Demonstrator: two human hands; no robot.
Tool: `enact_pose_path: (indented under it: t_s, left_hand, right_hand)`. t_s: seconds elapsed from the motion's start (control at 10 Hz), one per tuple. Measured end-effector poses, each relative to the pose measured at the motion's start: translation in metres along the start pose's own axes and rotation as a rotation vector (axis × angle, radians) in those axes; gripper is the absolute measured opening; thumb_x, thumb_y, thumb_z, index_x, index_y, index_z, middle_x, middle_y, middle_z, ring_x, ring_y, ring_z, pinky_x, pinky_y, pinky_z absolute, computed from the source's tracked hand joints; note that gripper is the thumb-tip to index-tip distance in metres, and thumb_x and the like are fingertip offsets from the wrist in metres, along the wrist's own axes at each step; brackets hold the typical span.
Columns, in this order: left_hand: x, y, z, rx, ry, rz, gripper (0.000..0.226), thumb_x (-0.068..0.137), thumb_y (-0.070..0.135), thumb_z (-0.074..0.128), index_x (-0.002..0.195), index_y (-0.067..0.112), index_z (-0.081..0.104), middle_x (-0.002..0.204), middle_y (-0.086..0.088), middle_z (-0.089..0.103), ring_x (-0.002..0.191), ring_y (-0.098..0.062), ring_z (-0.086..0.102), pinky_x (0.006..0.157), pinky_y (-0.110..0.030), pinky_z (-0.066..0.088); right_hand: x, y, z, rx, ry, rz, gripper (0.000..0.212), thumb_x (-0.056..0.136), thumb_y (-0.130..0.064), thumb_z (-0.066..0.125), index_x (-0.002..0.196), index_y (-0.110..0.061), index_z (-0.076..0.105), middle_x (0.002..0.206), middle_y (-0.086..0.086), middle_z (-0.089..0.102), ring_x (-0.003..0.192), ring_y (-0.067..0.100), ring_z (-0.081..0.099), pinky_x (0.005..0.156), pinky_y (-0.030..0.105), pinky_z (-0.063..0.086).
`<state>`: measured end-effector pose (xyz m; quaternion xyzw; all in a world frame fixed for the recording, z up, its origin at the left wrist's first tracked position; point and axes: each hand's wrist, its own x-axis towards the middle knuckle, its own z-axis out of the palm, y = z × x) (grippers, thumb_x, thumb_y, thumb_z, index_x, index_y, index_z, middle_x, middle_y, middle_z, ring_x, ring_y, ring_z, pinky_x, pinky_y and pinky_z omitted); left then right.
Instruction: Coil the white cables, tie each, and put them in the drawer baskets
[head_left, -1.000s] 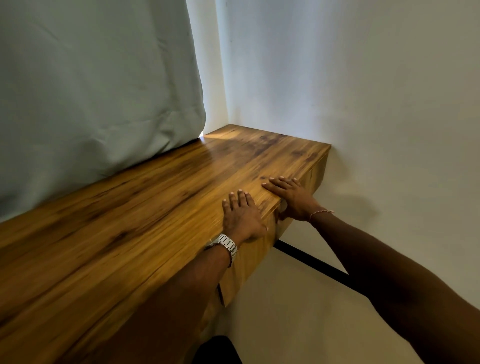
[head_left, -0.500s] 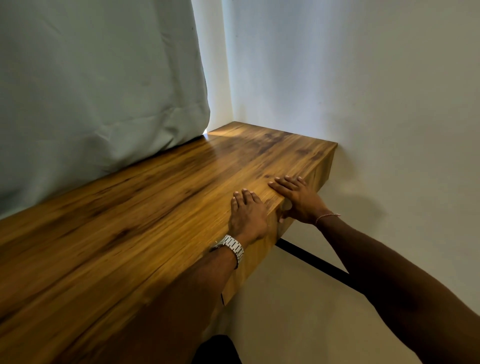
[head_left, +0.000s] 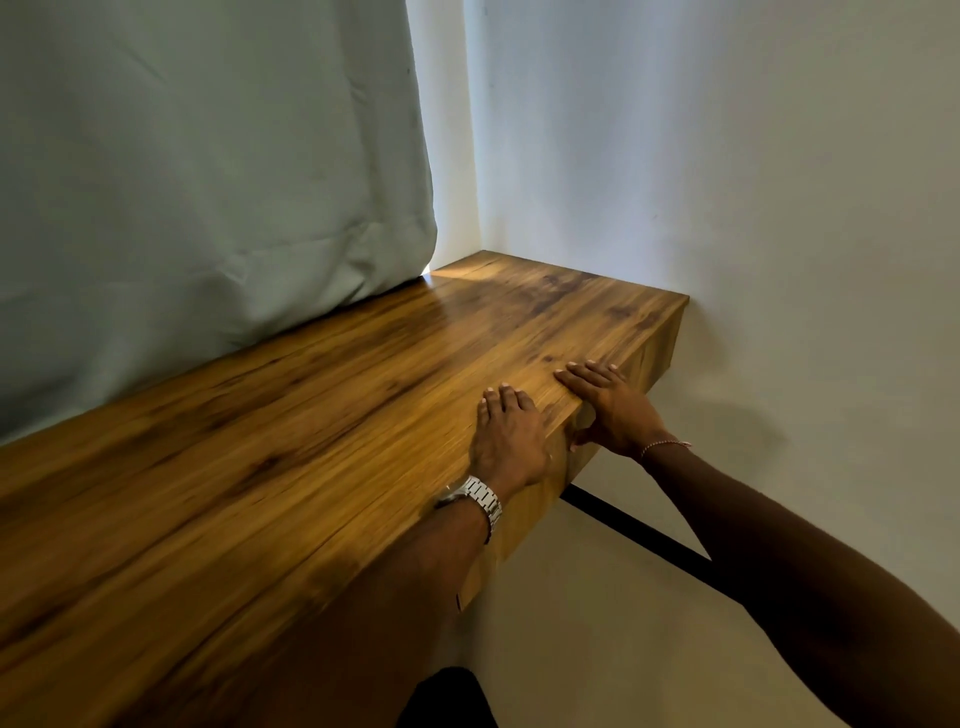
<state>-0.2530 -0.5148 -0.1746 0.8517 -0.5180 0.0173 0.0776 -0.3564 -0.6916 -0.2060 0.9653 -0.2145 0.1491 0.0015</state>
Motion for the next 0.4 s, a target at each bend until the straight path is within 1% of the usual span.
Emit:
enact_pose_path:
  t_s: [0.1, 0.2, 0.3, 0.4]
  left_hand:
    - [0.001, -0.002, 0.000, -0.016, 0.007, 0.000, 0.089, 0.094, 0.043, 0.059, 0.156, -0.001, 0.013, 0.164, -0.026, 0.012, 0.152, -0.043, 0.010, 0.124, -0.050, 0.012]
    - [0.001, -0.006, -0.005, -0.047, -0.045, 0.013, 0.106, 0.082, 0.043, 0.072, 0.157, 0.001, 0.010, 0.165, -0.024, 0.009, 0.153, -0.041, 0.006, 0.124, -0.048, 0.011]
    - [-0.001, -0.019, -0.013, -0.088, -0.089, 0.042, 0.116, 0.078, 0.063, 0.069, 0.157, 0.002, 0.009, 0.166, -0.020, 0.008, 0.154, -0.037, 0.005, 0.124, -0.047, 0.009]
    - [-0.013, -0.037, -0.032, -0.196, -0.073, 0.017, 0.117, 0.076, 0.080, 0.058, 0.155, 0.004, 0.019, 0.165, -0.019, 0.018, 0.152, -0.032, 0.018, 0.123, -0.046, 0.018]
  right_hand:
    - [0.004, -0.003, -0.008, -0.081, -0.112, -0.019, 0.114, 0.078, -0.053, 0.080, 0.161, -0.026, 0.008, 0.169, 0.006, 0.013, 0.155, 0.032, 0.012, 0.125, 0.049, 0.009]
    - [0.010, 0.003, -0.033, -0.127, -0.307, -0.072, 0.115, 0.080, -0.051, 0.078, 0.162, -0.025, 0.001, 0.169, 0.005, 0.006, 0.155, 0.033, 0.008, 0.126, 0.050, 0.012]
    - [0.015, -0.006, -0.065, -0.095, -0.425, -0.160, 0.092, 0.081, -0.053, 0.072, 0.156, -0.023, 0.029, 0.160, 0.005, 0.034, 0.145, 0.034, 0.036, 0.116, 0.050, 0.037]
    - [0.026, -0.027, -0.077, 0.049, -0.308, -0.274, 0.046, 0.087, -0.048, 0.068, 0.125, -0.023, 0.059, 0.119, 0.003, 0.066, 0.105, 0.024, 0.064, 0.086, 0.040, 0.056]
